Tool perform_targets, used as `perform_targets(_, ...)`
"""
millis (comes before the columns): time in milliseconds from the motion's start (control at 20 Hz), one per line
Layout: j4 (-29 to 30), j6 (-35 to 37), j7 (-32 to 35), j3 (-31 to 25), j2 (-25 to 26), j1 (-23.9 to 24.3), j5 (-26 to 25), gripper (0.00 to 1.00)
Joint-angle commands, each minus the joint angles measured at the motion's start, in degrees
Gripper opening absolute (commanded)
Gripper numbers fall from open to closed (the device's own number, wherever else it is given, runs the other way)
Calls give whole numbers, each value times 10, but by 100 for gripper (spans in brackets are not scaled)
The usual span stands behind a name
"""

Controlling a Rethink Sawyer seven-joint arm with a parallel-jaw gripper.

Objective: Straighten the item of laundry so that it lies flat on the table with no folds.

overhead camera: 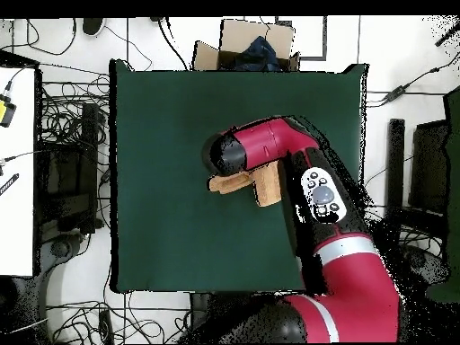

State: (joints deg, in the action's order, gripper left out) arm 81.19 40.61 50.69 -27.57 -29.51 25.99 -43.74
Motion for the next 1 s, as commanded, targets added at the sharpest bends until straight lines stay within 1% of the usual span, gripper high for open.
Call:
perform_targets(50, -35, 103, -129, 40, 24, -28, -87, 100)
perform_targets(100, -42, 113, -134, 45, 28, -32, -98, 100)
perform_targets(250, -44, 103, -134, 41, 34, -27, -120, 100)
perform_targets(350, -50, 115, -134, 46, 38, -31, -136, 100)
perform_targets(500, -47, 115, -132, 51, 44, -28, -154, 100)
perform_targets(1000, -49, 117, -107, 75, 64, -37, -193, 100)
